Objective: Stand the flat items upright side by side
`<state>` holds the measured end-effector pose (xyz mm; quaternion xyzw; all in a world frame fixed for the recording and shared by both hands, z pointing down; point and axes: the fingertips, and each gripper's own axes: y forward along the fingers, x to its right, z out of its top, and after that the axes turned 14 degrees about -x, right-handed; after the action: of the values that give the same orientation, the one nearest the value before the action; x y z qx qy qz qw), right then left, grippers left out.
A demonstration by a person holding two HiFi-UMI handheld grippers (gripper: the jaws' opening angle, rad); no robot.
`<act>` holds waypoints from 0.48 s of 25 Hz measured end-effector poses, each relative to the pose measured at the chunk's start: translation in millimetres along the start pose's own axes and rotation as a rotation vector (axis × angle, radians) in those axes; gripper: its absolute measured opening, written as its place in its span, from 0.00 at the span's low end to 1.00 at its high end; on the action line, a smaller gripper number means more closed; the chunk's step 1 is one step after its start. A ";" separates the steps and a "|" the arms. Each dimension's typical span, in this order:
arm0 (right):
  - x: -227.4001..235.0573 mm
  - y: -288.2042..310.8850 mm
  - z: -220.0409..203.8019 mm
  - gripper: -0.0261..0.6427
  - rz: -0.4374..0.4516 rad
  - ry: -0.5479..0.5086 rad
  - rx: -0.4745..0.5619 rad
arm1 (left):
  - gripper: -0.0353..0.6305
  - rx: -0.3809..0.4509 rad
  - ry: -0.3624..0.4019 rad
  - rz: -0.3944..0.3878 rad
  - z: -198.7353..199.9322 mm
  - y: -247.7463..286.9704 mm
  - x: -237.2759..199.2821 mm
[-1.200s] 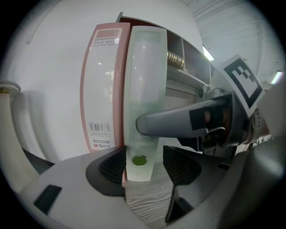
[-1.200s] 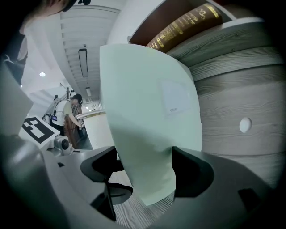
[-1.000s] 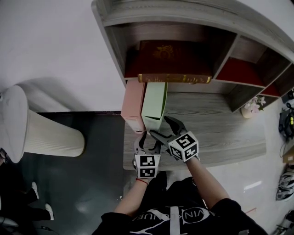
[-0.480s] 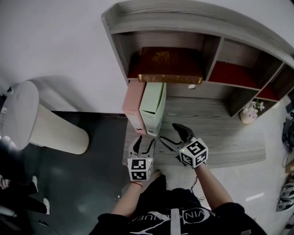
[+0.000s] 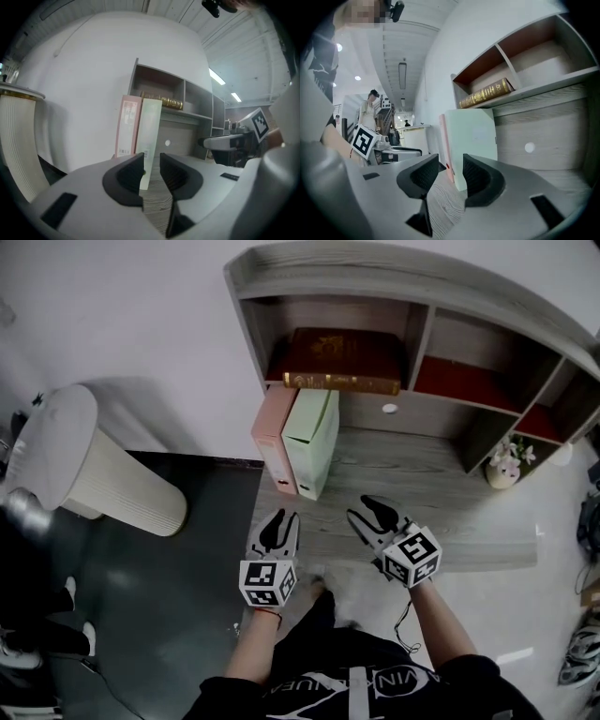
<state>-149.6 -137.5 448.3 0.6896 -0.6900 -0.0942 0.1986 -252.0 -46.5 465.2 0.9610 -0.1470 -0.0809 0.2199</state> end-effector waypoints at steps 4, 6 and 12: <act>-11.4 -24.8 -0.7 0.23 0.000 -0.015 0.014 | 0.16 0.041 -0.010 0.025 5.2 -26.2 5.9; -18.2 -36.7 -0.1 0.20 -0.001 -0.029 0.021 | 0.13 0.067 -0.015 0.043 7.8 -39.5 8.5; -34.5 -70.7 0.9 0.12 -0.006 -0.050 0.051 | 0.07 0.113 -0.037 0.079 7.7 -77.0 20.8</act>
<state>-86.3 -105.7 414.0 0.6938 -0.6950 -0.0944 0.1633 -215.0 10.1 422.1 0.9637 -0.1931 -0.0814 0.1654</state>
